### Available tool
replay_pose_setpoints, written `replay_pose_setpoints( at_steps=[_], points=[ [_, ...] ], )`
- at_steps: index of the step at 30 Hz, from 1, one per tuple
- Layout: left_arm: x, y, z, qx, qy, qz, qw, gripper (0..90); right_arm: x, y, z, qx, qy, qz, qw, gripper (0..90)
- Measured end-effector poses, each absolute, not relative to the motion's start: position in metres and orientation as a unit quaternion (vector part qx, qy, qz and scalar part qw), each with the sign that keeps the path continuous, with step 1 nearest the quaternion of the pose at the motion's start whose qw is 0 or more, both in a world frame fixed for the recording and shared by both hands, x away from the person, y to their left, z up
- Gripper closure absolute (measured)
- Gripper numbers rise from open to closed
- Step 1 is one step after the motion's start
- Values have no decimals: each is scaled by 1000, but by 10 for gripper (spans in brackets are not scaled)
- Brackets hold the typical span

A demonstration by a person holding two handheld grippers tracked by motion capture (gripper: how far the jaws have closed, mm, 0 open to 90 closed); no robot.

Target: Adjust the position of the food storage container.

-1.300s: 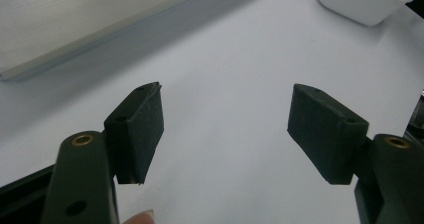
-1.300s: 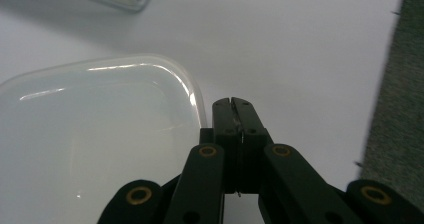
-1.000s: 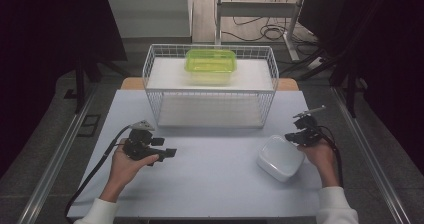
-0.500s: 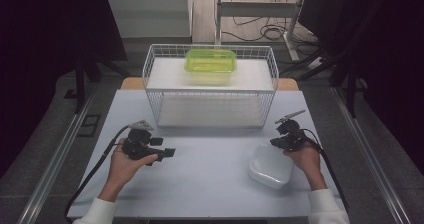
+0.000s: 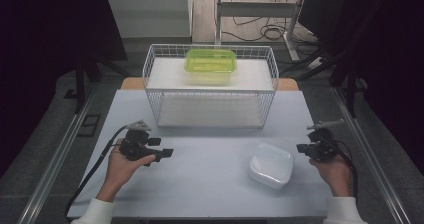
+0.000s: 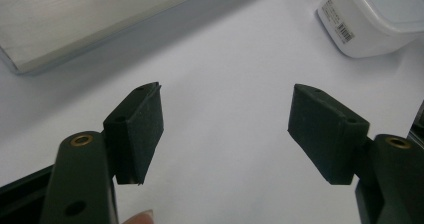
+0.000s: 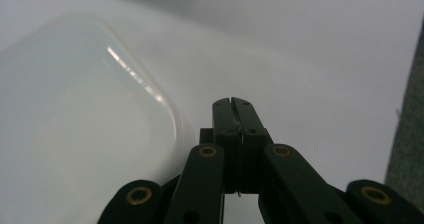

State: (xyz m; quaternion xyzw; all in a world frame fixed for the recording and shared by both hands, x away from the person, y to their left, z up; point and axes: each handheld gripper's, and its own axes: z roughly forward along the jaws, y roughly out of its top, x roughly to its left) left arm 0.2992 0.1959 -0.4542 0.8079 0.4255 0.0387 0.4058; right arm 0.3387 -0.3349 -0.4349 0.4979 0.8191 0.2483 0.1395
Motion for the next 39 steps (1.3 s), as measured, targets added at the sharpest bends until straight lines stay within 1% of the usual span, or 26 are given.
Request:
replay_pose_setpoints(
  at_steps=[4,8,16,22,39],
  points=[
    [298,195,-454,808,424,37,407,295,319,-350,-439,521,810,238,127,896],
    [299,194,-455,809,423,35,407,295,309,-349,-450,523,816,217,117,896],
    [296,197,-452,808,424,40,407,294,315,-324,-465,501,839,187,99,896],
    [292,198,-451,807,425,42,409,293,315,-312,-464,488,850,168,102,896],
    [292,199,-452,807,426,42,406,292,318,-272,-467,458,865,184,87,896]
  ],
)
